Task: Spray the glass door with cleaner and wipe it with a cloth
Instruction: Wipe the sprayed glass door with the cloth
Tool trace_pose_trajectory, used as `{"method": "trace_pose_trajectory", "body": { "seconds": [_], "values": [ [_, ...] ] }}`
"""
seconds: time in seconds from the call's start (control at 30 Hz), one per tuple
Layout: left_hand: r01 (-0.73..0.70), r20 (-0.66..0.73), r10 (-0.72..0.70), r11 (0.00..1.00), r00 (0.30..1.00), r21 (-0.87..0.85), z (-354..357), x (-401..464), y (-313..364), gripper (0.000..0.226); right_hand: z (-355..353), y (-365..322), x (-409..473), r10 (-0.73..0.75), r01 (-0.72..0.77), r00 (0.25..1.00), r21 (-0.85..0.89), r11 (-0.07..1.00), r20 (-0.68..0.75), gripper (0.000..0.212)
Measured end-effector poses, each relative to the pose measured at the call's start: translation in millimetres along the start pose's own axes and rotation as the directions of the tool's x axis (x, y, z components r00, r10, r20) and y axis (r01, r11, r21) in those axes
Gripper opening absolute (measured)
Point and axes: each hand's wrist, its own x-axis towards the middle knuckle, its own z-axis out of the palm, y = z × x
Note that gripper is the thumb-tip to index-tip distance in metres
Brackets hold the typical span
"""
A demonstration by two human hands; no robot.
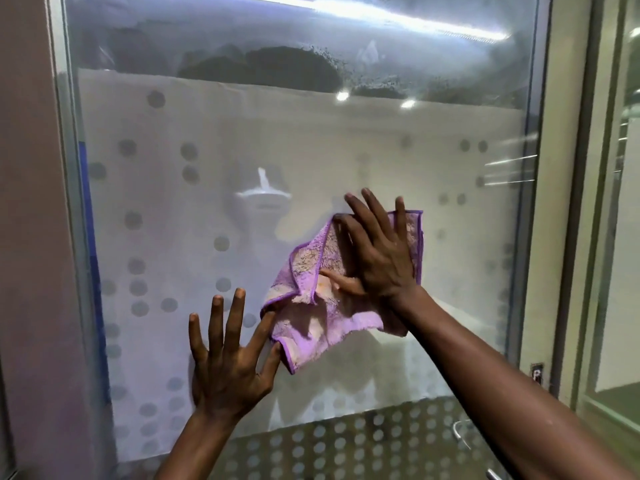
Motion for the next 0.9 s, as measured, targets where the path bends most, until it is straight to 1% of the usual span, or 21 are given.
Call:
{"method": "trace_pose_trajectory", "body": {
  "seconds": [0.07, 0.1, 0.17, 0.23, 0.3, 0.33, 0.4, 0.43, 0.47, 0.57, 0.63, 0.73, 0.8, 0.9],
  "values": [
    [0.005, 0.004, -0.005, 1.000, 1.000, -0.004, -0.8, 0.0, -0.7, 0.056, 14.7, -4.1, -23.6, 0.068, -0.076, 0.991, -0.069, 0.995, -0.118, 0.073],
    [0.005, 0.008, -0.005, 1.000, 1.000, -0.005, -0.8, -0.5, -0.3, 0.057, 20.5, -9.7, -38.3, 0.126, -0.143, 0.981, -0.109, 0.984, -0.151, 0.065],
    [-0.006, 0.014, 0.006, 1.000, 1.000, 0.003, -0.6, -1.9, 0.6, 0.059, 25.0, -20.5, -58.2, 0.221, -0.253, 0.960, -0.191, 0.949, -0.174, 0.053],
    [-0.024, 0.017, 0.023, 1.000, 1.000, 0.017, -0.3, -1.1, 0.8, 0.062, 22.7, -30.8, -62.6, 0.322, -0.343, 0.938, -0.193, 0.919, -0.130, 0.048],
    [-0.038, 0.019, 0.037, 0.999, 0.999, 0.014, -0.8, 1.0, -0.3, 0.063, 27.7, -44.4, -68.7, 0.420, -0.429, 0.903, -0.161, 0.889, -0.089, 0.053],
    [-0.040, 0.021, 0.040, 0.999, 0.999, 0.010, -1.5, 1.8, -0.8, 0.063, 34.8, -51.6, -74.9, 0.463, -0.467, 0.884, -0.127, 0.875, -0.061, 0.060],
    [-0.029, 0.024, 0.029, 1.000, 0.999, -0.007, -3.1, 1.0, -0.8, 0.064, 46.1, -64.1, -89.1, 0.505, -0.505, 0.862, -0.027, 0.863, 0.046, 0.086],
    [-0.022, 0.030, 0.022, 1.000, 0.999, -0.021, -4.0, 0.1, -0.8, 0.066, 50.8, -66.9, -96.4, 0.497, -0.500, 0.863, 0.010, 0.866, 0.083, 0.099],
    [-0.017, 0.037, 0.018, 0.999, 0.999, -0.038, -5.3, 0.0, -0.9, 0.069, 53.3, -67.4, -101.8, 0.476, -0.481, 0.873, 0.030, 0.876, 0.102, 0.107],
    [-0.001, 0.052, 0.007, 0.993, 0.999, -0.116, -11.2, 5.6, -2.0, 0.072, 50.0, -57.2, -100.7, 0.393, -0.397, 0.913, 0.013, 0.918, 0.113, 0.115],
    [0.032, 0.076, -0.020, 0.986, 0.997, -0.164, -16.6, 10.7, -1.2, 0.075, 47.1, -46.0, -91.6, 0.335, -0.335, 0.936, -0.021, 0.942, 0.108, 0.116],
    [0.016, 0.112, -0.001, 0.991, 0.994, -0.133, -22.2, 18.7, 1.6, 0.082, 43.5, -26.3, -67.3, 0.238, -0.235, 0.969, -0.051, 0.971, 0.067, 0.110],
    [0.004, 0.106, 0.008, 0.993, 0.994, -0.118, -25.8, 27.5, 2.2, 0.077, 41.1, -14.5, -48.5, 0.179, -0.178, 0.983, -0.045, 0.983, 0.031, 0.106],
    [0.042, 0.050, -0.033, 0.980, 0.998, -0.195, -35.2, 48.3, 5.2, 0.065, 34.8, -4.3, -27.2, 0.110, -0.110, 0.994, -0.018, 0.994, -0.015, 0.103]
  ]
}}
